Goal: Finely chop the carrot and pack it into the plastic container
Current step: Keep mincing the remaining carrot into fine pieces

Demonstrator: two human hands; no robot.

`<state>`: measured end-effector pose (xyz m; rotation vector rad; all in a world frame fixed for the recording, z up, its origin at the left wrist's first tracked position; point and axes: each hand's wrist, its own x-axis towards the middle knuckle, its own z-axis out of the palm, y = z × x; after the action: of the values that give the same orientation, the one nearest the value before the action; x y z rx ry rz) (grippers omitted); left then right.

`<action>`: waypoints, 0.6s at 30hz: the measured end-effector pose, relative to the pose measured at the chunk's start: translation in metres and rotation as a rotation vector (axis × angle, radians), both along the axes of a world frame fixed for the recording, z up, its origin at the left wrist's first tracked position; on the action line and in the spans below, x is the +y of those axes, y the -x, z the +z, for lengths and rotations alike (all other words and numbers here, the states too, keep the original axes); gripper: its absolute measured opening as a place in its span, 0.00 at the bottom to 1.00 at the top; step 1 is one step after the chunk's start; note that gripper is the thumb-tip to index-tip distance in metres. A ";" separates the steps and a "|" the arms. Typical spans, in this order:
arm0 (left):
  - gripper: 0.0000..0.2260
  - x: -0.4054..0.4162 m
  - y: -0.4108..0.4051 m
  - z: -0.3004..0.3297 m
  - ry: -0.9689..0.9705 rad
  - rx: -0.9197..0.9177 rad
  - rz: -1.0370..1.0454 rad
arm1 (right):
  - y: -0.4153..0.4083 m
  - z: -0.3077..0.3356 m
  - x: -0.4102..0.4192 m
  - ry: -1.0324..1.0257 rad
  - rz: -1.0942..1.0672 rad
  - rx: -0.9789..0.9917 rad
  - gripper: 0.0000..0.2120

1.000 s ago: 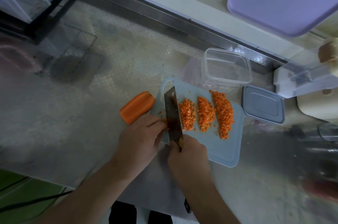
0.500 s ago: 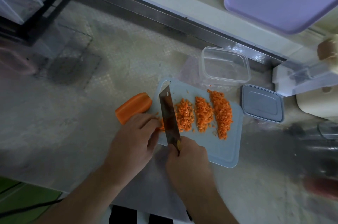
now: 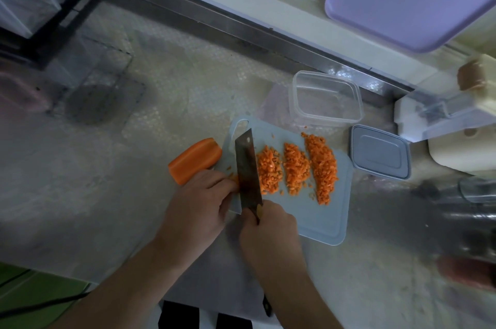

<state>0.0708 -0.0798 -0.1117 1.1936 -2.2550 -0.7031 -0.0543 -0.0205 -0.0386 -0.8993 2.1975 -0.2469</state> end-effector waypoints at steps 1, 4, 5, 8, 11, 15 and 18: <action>0.05 -0.001 0.001 0.000 -0.003 0.001 0.007 | 0.003 0.001 0.001 0.019 -0.001 0.015 0.08; 0.06 -0.002 0.006 0.001 -0.030 0.029 0.027 | 0.009 0.002 0.006 0.053 0.012 0.047 0.09; 0.06 -0.001 0.006 0.002 -0.041 0.042 0.032 | 0.009 0.003 0.008 0.051 0.015 0.049 0.09; 0.06 0.000 0.004 0.007 -0.053 0.058 0.037 | 0.007 0.005 0.010 0.038 0.016 0.039 0.10; 0.06 0.001 -0.001 0.007 -0.031 0.047 0.025 | 0.005 0.006 0.010 0.033 0.028 0.021 0.10; 0.07 0.001 -0.002 0.005 -0.029 0.036 0.014 | 0.002 0.003 0.007 0.020 0.038 0.021 0.10; 0.09 0.001 -0.002 0.006 -0.053 0.043 0.021 | -0.001 0.002 0.008 -0.030 0.052 0.022 0.08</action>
<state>0.0732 -0.0786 -0.1061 1.2133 -2.1986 -0.7776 -0.0532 -0.0129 -0.0371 -0.9457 2.1892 -0.1792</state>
